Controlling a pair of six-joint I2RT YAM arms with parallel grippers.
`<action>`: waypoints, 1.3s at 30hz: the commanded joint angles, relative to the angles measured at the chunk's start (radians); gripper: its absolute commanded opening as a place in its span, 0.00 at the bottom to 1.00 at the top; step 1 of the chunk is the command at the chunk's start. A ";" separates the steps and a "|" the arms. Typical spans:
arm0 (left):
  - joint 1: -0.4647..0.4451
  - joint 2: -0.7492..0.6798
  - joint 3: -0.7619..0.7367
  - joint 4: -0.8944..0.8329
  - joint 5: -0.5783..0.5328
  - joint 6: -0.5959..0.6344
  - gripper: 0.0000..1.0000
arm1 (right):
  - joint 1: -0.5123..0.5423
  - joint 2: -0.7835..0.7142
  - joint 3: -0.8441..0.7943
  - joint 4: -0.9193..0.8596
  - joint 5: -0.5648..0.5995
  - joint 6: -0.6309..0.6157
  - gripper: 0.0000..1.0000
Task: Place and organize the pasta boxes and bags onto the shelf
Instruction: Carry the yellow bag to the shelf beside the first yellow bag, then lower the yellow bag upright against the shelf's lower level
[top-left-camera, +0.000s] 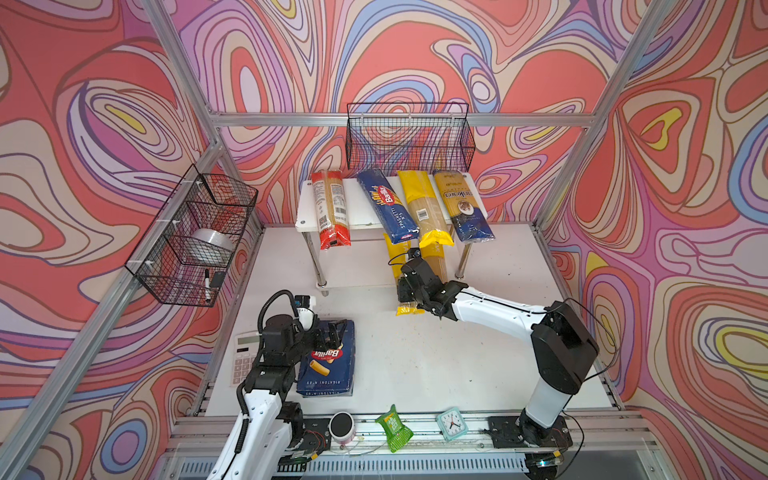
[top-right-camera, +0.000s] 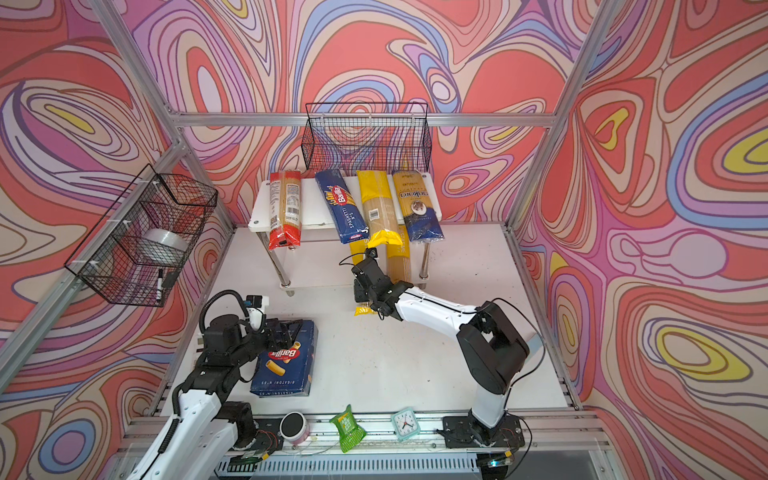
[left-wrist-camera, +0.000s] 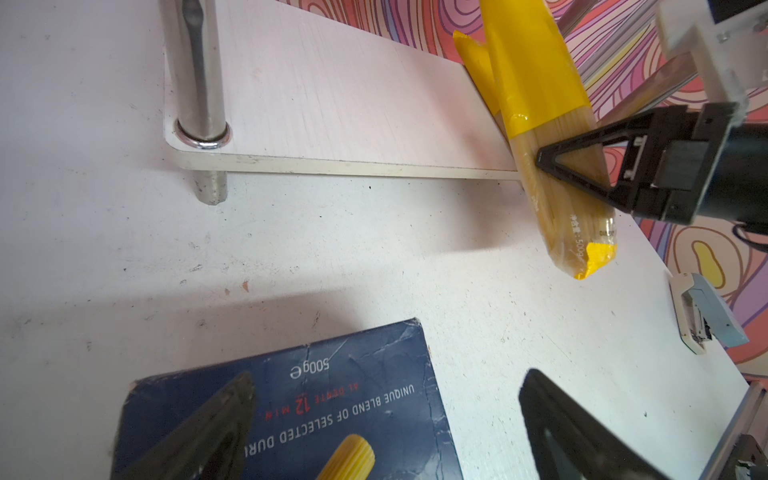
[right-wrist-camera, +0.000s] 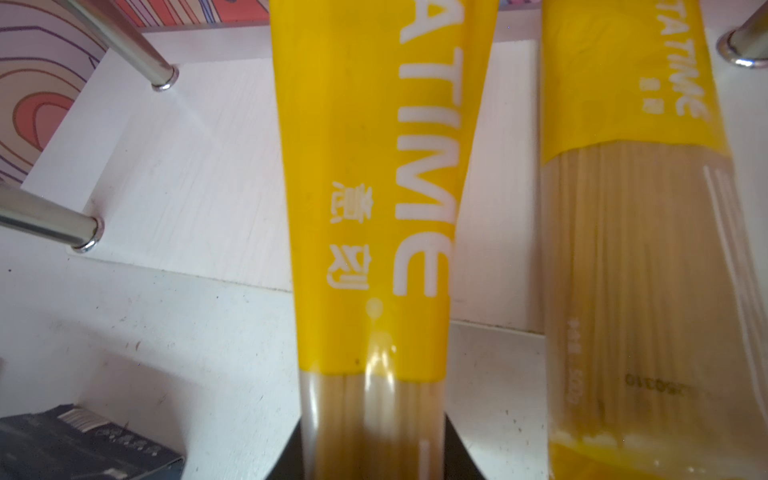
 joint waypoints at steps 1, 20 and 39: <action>-0.004 -0.009 0.017 -0.011 -0.011 0.005 1.00 | -0.029 0.029 0.069 0.134 0.031 -0.024 0.00; -0.004 -0.008 0.018 -0.011 -0.009 0.005 1.00 | -0.114 0.174 0.198 0.158 -0.022 -0.031 0.00; -0.003 0.013 0.023 -0.004 0.000 0.008 1.00 | -0.156 0.227 0.219 0.163 -0.049 -0.009 0.49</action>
